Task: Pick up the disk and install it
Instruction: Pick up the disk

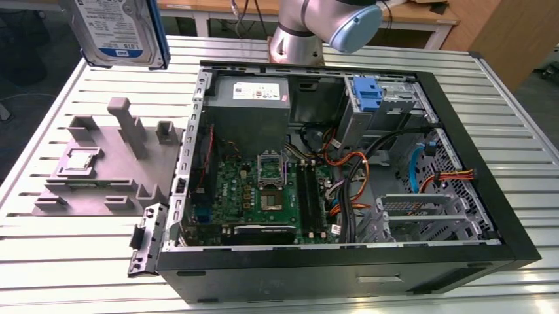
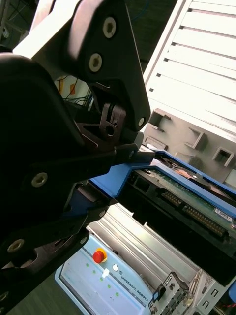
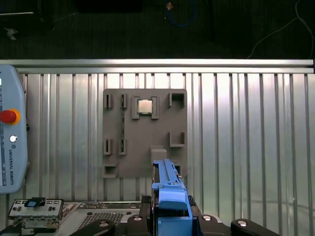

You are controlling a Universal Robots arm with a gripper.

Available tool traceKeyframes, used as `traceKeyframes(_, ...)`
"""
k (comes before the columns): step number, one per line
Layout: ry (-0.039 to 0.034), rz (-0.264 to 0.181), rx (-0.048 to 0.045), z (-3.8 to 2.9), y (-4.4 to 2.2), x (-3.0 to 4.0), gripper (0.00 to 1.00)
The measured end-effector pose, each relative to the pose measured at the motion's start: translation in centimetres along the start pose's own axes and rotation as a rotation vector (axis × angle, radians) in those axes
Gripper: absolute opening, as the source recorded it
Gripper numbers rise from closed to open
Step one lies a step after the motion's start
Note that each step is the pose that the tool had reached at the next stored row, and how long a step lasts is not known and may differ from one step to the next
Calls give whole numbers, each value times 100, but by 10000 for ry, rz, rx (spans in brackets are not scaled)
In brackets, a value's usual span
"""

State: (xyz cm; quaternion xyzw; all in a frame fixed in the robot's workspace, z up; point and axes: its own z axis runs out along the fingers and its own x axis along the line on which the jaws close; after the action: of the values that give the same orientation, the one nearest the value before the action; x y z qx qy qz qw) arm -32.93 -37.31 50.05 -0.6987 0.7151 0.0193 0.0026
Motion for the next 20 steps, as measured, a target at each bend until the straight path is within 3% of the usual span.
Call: traceKeyframes(20, 0, 0, -1, -3, -119, -3, 37)
